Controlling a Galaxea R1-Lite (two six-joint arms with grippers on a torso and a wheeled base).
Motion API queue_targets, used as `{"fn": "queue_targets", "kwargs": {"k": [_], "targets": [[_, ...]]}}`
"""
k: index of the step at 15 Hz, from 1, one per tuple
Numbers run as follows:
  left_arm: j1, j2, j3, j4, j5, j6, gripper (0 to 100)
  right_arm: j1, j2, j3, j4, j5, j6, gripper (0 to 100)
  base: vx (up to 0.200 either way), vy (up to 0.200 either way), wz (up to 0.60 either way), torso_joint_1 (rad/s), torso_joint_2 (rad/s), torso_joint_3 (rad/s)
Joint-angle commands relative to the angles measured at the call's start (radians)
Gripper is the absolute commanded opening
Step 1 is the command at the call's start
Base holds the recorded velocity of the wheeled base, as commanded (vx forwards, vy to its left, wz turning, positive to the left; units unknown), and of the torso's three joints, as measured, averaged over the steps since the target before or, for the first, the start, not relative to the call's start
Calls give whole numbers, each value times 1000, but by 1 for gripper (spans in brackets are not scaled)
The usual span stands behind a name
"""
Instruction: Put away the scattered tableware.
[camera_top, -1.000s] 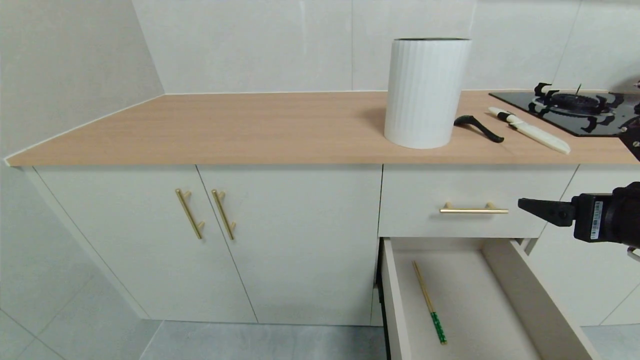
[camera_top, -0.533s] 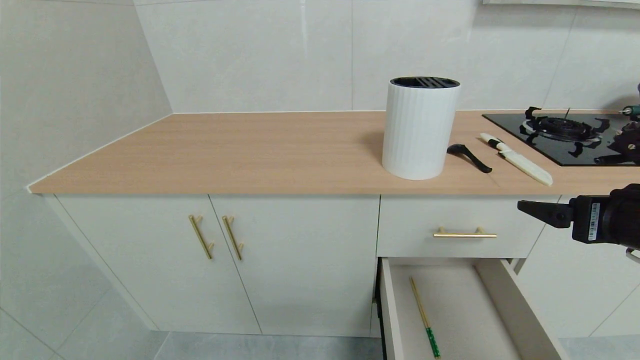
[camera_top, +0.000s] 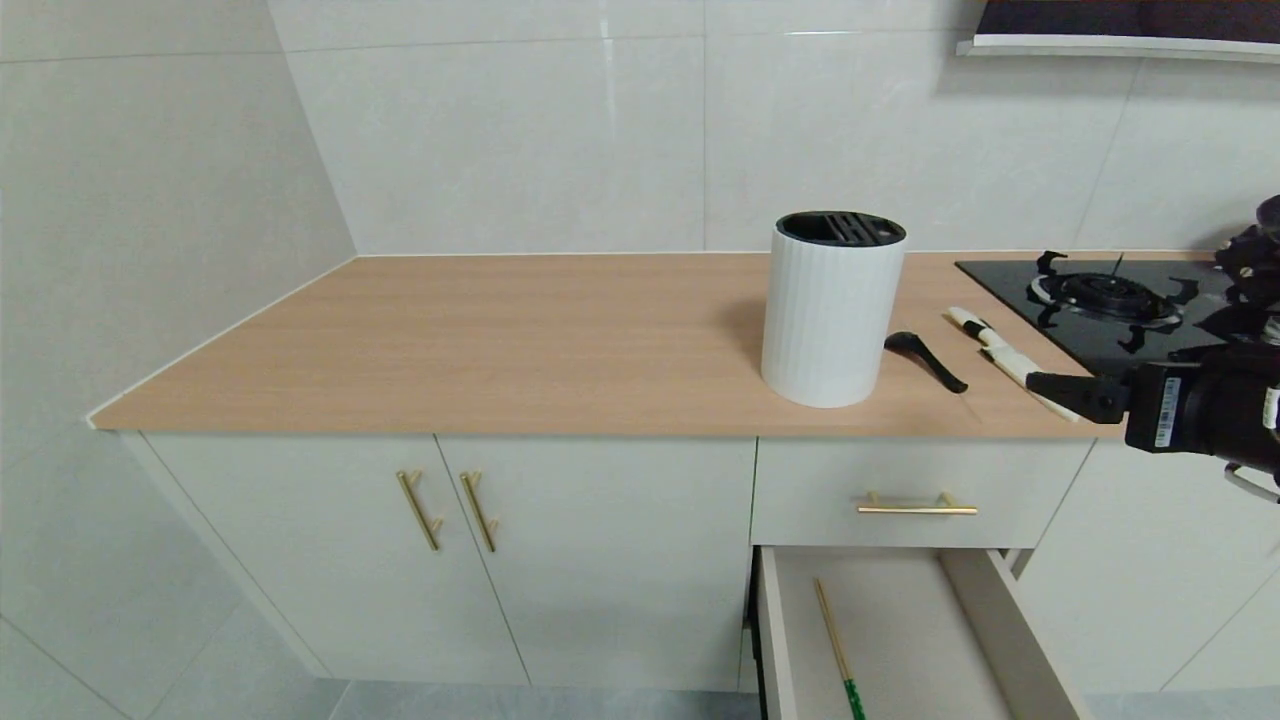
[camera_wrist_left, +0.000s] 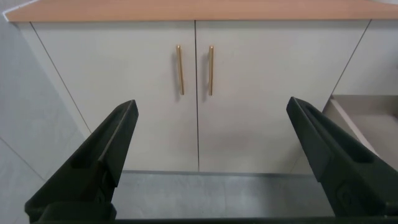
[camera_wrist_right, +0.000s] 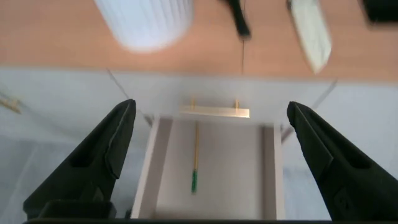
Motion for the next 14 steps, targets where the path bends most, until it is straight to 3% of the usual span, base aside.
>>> {"fn": "queue_targets", "kwargs": {"k": [1, 3, 5, 6, 9, 14], "targets": [[0, 2, 0, 0, 0, 1, 100, -82, 151, -30, -119, 68, -56, 100, 0, 0, 0, 32, -85, -51], [0, 0, 0, 0, 0, -1, 100, -136, 326, -129, -244, 97, -86, 100, 0, 0, 0, 11, -28, -16], [0, 2, 0, 0, 0, -1, 100, -167, 436, -234, -244, 149, -91, 100, 0, 0, 0, 0, 0, 0], [0, 2, 0, 0, 0, -1, 100, -193, 537, -337, -221, 208, -126, 100, 0, 0, 0, 0, 0, 0], [0, 0, 0, 0, 0, -1, 100, -219, 698, -567, -86, 218, -171, 100, 0, 0, 0, 0, 0, 0], [0, 0, 0, 0, 0, -1, 100, -210, 803, -619, -52, 232, -200, 100, 0, 0, 0, 0, 0, 0]]}}
